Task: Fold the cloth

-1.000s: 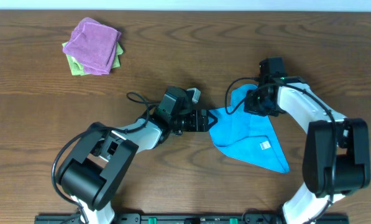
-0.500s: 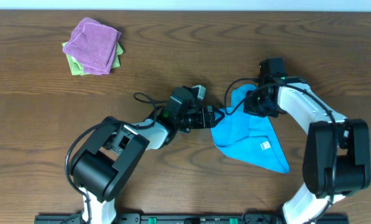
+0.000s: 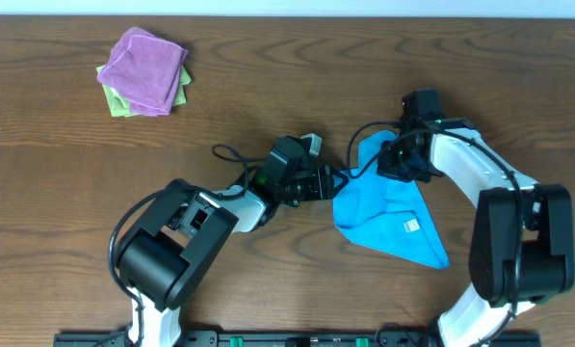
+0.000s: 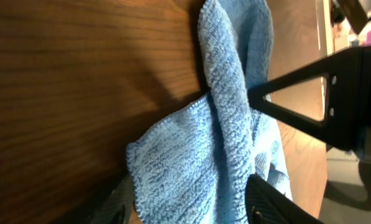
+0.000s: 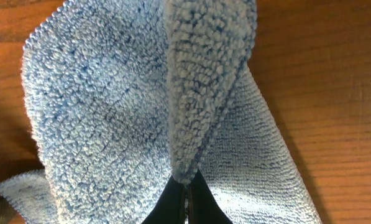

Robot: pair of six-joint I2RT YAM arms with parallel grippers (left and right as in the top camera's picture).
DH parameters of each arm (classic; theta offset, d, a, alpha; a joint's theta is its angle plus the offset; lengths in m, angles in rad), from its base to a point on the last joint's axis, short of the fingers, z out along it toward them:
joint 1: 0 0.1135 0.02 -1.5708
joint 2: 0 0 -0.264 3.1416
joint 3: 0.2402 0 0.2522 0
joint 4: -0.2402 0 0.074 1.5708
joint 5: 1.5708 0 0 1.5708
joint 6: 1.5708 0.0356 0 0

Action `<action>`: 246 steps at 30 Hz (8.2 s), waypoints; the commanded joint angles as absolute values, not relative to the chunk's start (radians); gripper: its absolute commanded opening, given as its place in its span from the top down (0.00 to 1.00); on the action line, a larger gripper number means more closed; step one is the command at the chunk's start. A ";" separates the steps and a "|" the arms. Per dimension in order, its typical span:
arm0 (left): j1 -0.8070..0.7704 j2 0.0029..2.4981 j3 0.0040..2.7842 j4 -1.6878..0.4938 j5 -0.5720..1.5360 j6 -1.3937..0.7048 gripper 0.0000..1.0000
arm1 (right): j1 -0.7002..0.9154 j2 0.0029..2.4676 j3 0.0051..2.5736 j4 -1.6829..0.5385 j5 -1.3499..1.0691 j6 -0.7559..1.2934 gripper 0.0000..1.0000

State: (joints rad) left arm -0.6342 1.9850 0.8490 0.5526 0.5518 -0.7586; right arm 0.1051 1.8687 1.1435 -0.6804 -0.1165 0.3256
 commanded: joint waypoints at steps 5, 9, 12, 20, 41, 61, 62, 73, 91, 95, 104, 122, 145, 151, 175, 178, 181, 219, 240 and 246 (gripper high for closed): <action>-0.670 2.051 0.828 0.471 0.495 -0.715 0.45 | 0.112 1.845 1.147 -0.680 -0.140 0.328 0.99; -0.689 2.072 0.828 0.472 0.494 -0.710 0.62 | 0.112 1.845 1.147 -0.681 -0.140 0.328 0.99; -0.694 2.090 0.828 0.472 0.498 -0.710 0.90 | 0.112 1.845 1.147 -0.681 -0.157 0.328 0.99; -0.678 2.098 0.834 0.476 0.483 -0.710 0.94 | 0.112 1.840 1.157 -0.682 -0.191 0.308 0.99; -0.429 2.098 1.100 0.262 0.546 -0.550 0.95 | 0.095 1.651 1.279 -0.759 0.263 0.181 0.99; -0.635 2.100 1.275 0.059 0.767 -0.535 0.94 | 0.080 1.651 1.279 -0.755 0.261 0.178 0.99; -0.646 2.101 1.275 0.050 0.755 -0.529 0.94 | 0.080 1.651 1.279 -0.755 0.260 0.178 0.99; -0.694 2.157 1.274 -0.025 0.617 -0.493 0.94 | 0.080 1.651 1.279 -0.756 0.216 0.178 0.99; -0.638 2.203 1.275 -0.093 0.350 -0.440 0.94 | 0.068 1.651 1.281 -0.754 0.348 0.149 0.99; -0.584 2.203 1.275 -0.087 0.329 -0.436 0.94 | 0.053 1.651 1.283 -0.740 0.379 0.140 0.99; -0.465 2.203 1.290 -0.048 0.325 -0.418 0.95 | 0.033 1.651 1.306 -0.733 0.395 0.133 0.98; -0.422 2.203 1.362 -0.048 0.305 -0.381 0.94 | 0.030 1.643 1.309 -0.790 0.072 0.006 0.68; -0.387 2.203 1.397 -0.056 0.304 -0.369 0.94 | 0.014 1.929 1.308 -0.755 -0.293 -0.030 0.61; -0.384 2.203 1.397 -0.056 0.304 -0.369 0.94 | 0.013 1.955 1.308 -0.756 -0.293 -0.029 0.61; -0.384 2.203 1.397 -0.056 0.303 -0.369 0.94 | 0.060 1.939 1.308 -0.772 -0.484 -0.043 0.99; -0.384 2.203 1.397 -0.056 0.302 -0.369 0.94 | 0.091 1.914 1.308 -0.787 -0.505 -0.066 0.99; -0.384 2.203 1.397 -0.056 0.294 -0.369 0.95 | 0.127 1.900 1.308 -0.808 -0.532 -0.069 0.99; -0.303 2.203 1.477 -0.081 0.252 -0.369 0.94 | 0.451 1.890 1.308 -1.137 -0.589 -0.240 0.89; -0.293 2.200 1.598 -0.308 0.289 -0.302 0.40 | 0.451 1.801 1.309 -1.024 -0.104 -0.135 0.30; -0.295 2.189 1.608 -0.390 0.351 -0.287 0.36 | 0.447 1.836 1.308 -0.976 -0.034 -0.127 0.33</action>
State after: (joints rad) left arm -0.3008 2.1864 1.5784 -0.3679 0.3103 -0.3096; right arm 0.4484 1.8118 1.2953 -0.9825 -0.1013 -0.1471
